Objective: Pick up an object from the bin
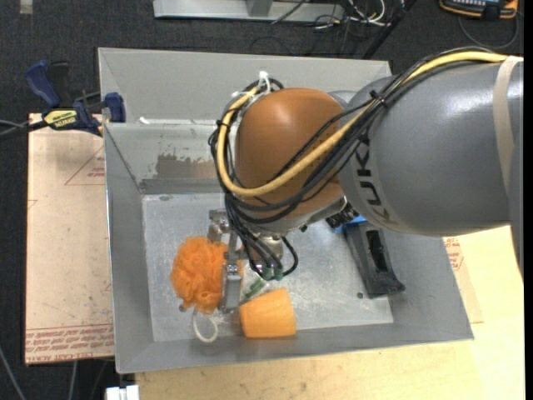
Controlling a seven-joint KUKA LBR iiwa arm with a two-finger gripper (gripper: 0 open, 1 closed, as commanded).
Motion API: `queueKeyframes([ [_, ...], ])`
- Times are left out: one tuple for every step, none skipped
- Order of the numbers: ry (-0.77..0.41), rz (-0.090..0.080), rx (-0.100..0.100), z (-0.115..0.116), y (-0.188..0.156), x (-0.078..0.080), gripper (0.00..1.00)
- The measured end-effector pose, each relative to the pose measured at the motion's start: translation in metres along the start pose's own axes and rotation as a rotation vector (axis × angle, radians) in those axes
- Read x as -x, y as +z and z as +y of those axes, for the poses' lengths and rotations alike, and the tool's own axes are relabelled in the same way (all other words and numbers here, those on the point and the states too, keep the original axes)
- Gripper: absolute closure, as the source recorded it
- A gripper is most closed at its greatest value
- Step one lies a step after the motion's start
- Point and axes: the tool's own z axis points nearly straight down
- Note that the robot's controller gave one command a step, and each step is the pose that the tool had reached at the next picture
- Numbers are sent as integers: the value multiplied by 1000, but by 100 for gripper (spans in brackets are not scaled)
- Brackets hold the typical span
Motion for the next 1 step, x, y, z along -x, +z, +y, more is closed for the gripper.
queueKeyframes([
  [4,-8,2,-1,-4,2,0],
])
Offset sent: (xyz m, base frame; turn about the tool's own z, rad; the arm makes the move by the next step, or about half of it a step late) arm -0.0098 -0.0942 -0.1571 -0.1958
